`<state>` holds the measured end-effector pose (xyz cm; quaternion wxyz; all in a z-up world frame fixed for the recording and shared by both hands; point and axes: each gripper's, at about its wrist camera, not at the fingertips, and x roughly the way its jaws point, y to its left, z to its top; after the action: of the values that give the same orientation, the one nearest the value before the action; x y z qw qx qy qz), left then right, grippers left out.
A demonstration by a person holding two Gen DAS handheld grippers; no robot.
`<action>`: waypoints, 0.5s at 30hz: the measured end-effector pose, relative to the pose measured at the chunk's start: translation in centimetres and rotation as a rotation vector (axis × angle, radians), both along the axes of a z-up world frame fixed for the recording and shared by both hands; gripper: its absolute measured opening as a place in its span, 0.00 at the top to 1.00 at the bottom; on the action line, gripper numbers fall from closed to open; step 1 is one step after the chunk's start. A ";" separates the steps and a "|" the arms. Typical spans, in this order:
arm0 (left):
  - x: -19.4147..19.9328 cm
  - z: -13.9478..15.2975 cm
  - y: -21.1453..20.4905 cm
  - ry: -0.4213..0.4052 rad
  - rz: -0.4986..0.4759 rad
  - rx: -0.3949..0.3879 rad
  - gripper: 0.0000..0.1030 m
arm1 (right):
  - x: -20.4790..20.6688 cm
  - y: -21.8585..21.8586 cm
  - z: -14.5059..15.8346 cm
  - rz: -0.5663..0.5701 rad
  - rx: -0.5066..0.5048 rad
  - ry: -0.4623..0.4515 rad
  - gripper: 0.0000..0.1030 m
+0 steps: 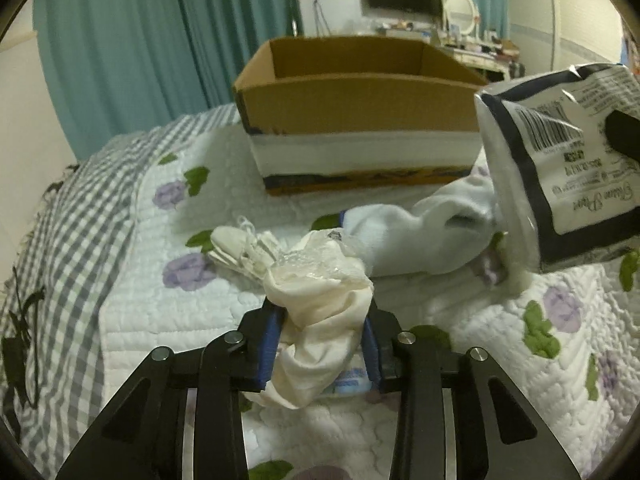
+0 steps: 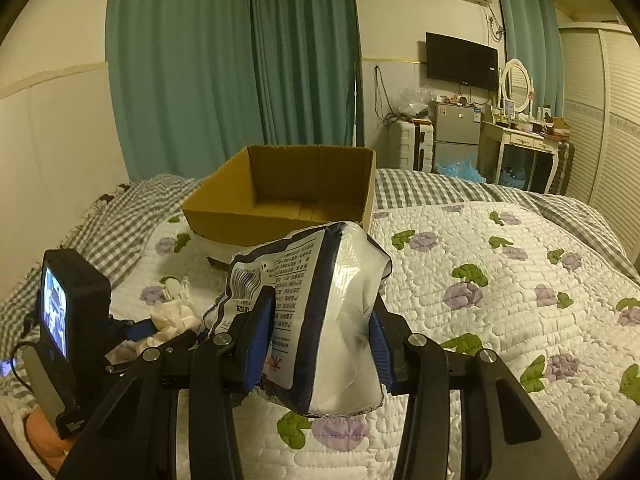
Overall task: Organize soft objects
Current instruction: 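Carry both items to the cardboard box and open both grippers inside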
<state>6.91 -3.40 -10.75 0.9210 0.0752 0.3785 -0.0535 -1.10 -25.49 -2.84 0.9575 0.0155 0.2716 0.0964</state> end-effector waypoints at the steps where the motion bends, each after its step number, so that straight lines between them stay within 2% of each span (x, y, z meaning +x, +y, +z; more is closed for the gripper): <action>1: -0.3 0.3 0.0 -0.004 -0.003 -0.003 0.67 | -0.2 -0.1 0.4 0.002 0.006 -0.007 0.57; 7: -2.4 3.2 0.1 -0.026 -0.023 -0.061 0.67 | -1.8 -0.2 3.2 0.018 0.022 -0.064 0.57; 15: -3.4 10.0 0.3 -0.105 -0.054 -0.135 0.67 | -2.5 -0.7 8.3 0.046 0.012 -0.155 0.57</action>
<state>3.51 -3.10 -0.78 0.9408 0.0261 0.3230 -0.0997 -3.63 -26.16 5.47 0.9730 0.0073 0.1964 0.1208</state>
